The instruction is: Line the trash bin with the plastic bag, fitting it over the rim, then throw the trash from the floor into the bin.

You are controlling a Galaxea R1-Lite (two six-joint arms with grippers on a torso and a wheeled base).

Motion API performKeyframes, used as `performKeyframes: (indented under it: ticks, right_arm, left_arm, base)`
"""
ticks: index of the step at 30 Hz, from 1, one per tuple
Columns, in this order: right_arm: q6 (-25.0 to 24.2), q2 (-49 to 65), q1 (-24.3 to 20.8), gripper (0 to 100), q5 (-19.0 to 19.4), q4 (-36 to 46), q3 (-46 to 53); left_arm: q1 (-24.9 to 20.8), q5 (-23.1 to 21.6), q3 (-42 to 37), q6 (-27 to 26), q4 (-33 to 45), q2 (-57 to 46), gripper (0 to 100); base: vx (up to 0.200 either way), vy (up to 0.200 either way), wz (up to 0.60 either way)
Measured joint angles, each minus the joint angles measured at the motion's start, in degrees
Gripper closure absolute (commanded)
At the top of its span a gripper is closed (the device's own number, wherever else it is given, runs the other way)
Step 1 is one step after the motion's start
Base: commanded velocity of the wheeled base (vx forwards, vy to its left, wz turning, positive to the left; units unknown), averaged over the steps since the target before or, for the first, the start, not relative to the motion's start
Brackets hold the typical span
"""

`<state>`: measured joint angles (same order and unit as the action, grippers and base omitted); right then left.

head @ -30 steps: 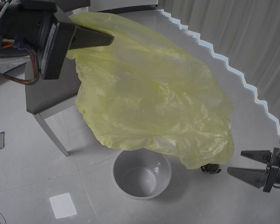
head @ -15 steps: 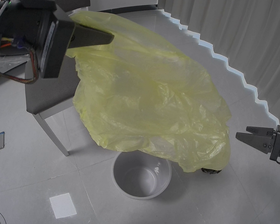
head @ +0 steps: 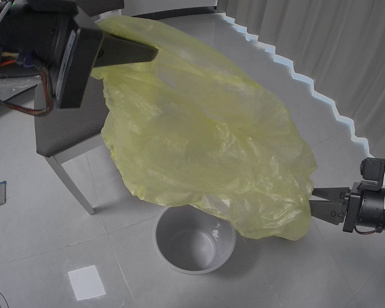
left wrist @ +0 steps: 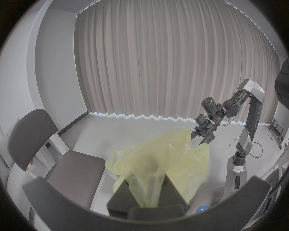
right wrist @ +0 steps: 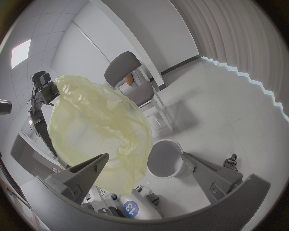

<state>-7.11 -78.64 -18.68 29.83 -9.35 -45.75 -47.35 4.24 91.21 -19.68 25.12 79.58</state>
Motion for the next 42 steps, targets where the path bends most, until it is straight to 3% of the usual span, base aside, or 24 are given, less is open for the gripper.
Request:
performKeyframes:
  ticks: [12,13,21,28,31,35,42]
  right_arm:
    - [0.3,-4.7,-0.6,0,0.0,-1.8,-0.2]
    - [0.4,-5.1,-0.7,100,0.0,-2.2,0.0]
    - [0.0,-6.6,-1.2,100,-0.4,-3.6,-0.1]
    - [-0.5,-7.8,-3.2,100,-5.4,-3.8,-0.4]
    - [-1.7,-8.4,-3.6,100,-6.8,-3.8,-0.9]
    - [-3.5,-9.4,-3.8,100,-8.8,-3.7,-2.0]
    - [-4.5,-11.7,-3.7,100,-10.9,-3.2,-3.0]
  left_arm:
    - [0.0,-0.2,-0.1,0.0,-2.2,0.5,100]
    - [0.1,-0.2,-0.2,0.0,-2.1,0.6,100]
    - [0.0,-0.9,0.1,1.4,-2.2,1.2,100]
    - [0.4,-3.1,0.7,6.3,-2.4,2.4,100]
    - [2.3,-1.2,1.0,10.8,-2.3,3.3,100]
    - [4.7,2.7,-0.6,21.5,-2.1,4.5,100]
    - [8.1,1.6,-12.2,31.5,-3.7,4.6,100]
  base:
    - [0.000,0.000,0.00]
    - [0.000,0.000,0.00]
    - [0.000,0.000,0.00]
    - [0.000,0.000,0.00]
    - [0.000,0.000,0.00]
    - [0.000,0.000,0.00]
    - [0.000,0.000,0.00]
